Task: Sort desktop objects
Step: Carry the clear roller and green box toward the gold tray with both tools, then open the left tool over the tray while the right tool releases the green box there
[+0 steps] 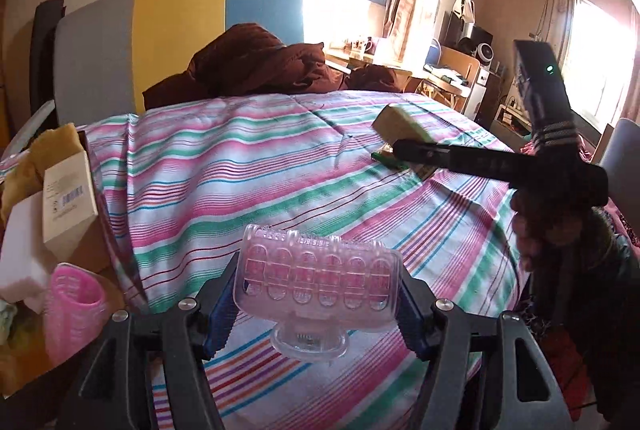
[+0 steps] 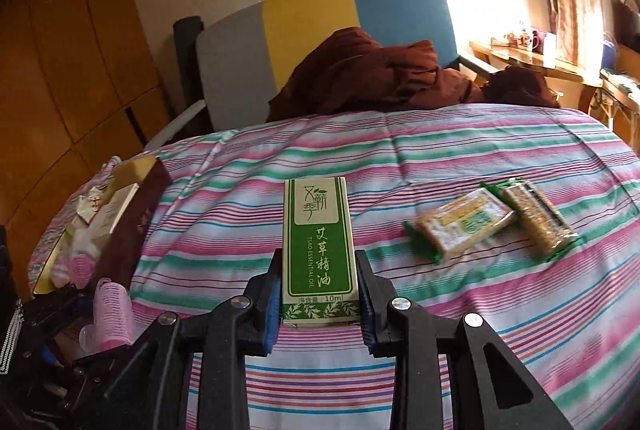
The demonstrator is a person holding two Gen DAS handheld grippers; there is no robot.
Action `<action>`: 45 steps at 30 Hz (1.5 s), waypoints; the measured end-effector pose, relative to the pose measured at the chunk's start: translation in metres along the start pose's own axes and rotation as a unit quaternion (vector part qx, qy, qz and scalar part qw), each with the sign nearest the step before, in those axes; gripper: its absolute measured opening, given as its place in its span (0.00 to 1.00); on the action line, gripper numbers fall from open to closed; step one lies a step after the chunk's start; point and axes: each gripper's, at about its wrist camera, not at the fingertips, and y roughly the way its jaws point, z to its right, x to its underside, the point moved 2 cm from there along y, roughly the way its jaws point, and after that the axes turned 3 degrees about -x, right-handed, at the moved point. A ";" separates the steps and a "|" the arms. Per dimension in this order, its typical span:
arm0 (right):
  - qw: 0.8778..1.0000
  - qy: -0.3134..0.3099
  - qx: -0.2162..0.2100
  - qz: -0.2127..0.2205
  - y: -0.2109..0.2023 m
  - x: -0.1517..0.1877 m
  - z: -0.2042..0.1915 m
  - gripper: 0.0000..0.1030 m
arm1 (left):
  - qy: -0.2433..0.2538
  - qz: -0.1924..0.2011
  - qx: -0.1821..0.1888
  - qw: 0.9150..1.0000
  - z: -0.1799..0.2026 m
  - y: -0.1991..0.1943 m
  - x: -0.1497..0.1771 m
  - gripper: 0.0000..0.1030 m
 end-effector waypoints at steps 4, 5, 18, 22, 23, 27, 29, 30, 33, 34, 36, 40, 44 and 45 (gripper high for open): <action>0.999 -0.020 -0.038 -0.008 0.012 0.006 -0.043 0.31 | -0.028 0.037 -0.019 0.999 -0.023 -0.044 -0.001 0.66; 0.999 -0.026 -0.046 -0.009 0.014 0.007 -0.053 0.31 | -0.036 0.048 -0.030 0.998 -0.033 -0.056 -0.001 0.66; 0.991 -0.086 -0.098 -0.018 0.029 0.012 -0.131 0.31 | -0.172 0.020 -0.135 0.976 -0.170 -0.078 0.019 0.66; 0.990 -0.097 -0.098 -0.020 0.032 0.013 -0.139 0.31 | -0.209 -0.022 -0.089 0.974 -0.179 -0.051 0.024 0.66; 0.990 -0.100 -0.098 -0.021 0.033 0.013 -0.141 0.31 | -0.222 -0.032 -0.072 0.972 -0.179 -0.046 0.027 0.66; 0.989 -0.111 -0.097 -0.024 0.037 0.012 -0.149 0.31 | -0.253 -0.051 -0.058 0.965 -0.184 -0.032 0.036 0.75; 0.988 -0.114 -0.097 -0.025 0.039 0.012 -0.151 0.31 | -0.254 -0.053 -0.071 0.963 -0.186 -0.031 0.040 0.78; 0.988 -0.115 -0.097 -0.025 0.039 0.012 -0.151 0.31 | -0.252 -0.052 -0.076 0.963 -0.185 -0.032 0.041 0.80; 0.988 -0.116 -0.100 -0.023 0.040 0.010 -0.154 0.31 | -0.249 -0.042 -0.087 0.964 -0.186 -0.039 0.043 0.80; 0.987 -0.118 -0.102 -0.022 0.039 0.009 -0.156 0.31 | -0.252 -0.037 -0.089 0.963 -0.187 -0.042 0.044 0.80; 0.986 -0.125 -0.108 -0.020 0.039 0.007 -0.163 0.31 | -0.258 -0.028 -0.093 0.961 -0.190 -0.049 0.046 0.80; 0.981 -0.152 -0.119 -0.024 0.050 -0.002 -0.196 0.31 | -0.269 -0.009 -0.100 0.958 -0.194 -0.062 0.050 0.80; 0.975 -0.180 -0.130 -0.030 0.062 -0.010 -0.233 0.31 | -0.273 0.010 -0.120 0.954 -0.199 -0.078 0.058 0.80; 0.973 -0.188 -0.133 -0.031 0.065 -0.013 -0.242 0.31 | -0.273 0.016 -0.124 0.954 -0.199 -0.082 0.057 0.80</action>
